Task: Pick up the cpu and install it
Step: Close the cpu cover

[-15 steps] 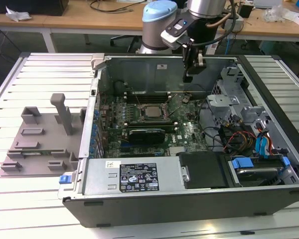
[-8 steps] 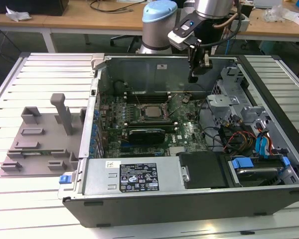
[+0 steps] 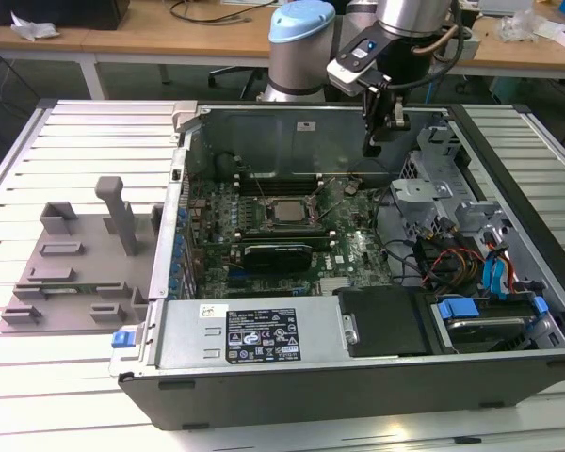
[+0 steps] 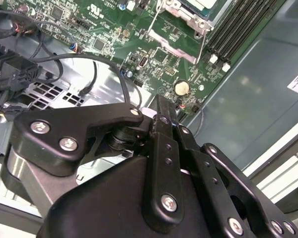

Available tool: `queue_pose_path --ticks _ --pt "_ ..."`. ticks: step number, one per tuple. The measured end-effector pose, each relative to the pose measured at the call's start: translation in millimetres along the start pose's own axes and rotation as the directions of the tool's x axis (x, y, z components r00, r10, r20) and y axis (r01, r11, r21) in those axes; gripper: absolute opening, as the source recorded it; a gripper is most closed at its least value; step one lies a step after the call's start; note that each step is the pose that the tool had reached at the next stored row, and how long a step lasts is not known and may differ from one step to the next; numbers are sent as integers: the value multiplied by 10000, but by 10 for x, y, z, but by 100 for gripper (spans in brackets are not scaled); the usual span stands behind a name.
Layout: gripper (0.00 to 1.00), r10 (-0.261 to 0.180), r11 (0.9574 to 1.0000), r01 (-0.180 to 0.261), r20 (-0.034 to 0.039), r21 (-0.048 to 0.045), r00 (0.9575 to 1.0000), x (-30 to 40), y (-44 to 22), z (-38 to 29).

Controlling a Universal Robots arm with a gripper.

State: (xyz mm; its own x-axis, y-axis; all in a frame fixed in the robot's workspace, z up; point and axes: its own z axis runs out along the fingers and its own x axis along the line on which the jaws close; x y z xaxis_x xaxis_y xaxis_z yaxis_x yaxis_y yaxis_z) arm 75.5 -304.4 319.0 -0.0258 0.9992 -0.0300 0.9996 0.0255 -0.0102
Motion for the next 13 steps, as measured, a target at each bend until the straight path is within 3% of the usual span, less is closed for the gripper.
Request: queue_pose_path --ticks 13 --pt "11 -1 10000 1 2 0 10000 -4 147 18"
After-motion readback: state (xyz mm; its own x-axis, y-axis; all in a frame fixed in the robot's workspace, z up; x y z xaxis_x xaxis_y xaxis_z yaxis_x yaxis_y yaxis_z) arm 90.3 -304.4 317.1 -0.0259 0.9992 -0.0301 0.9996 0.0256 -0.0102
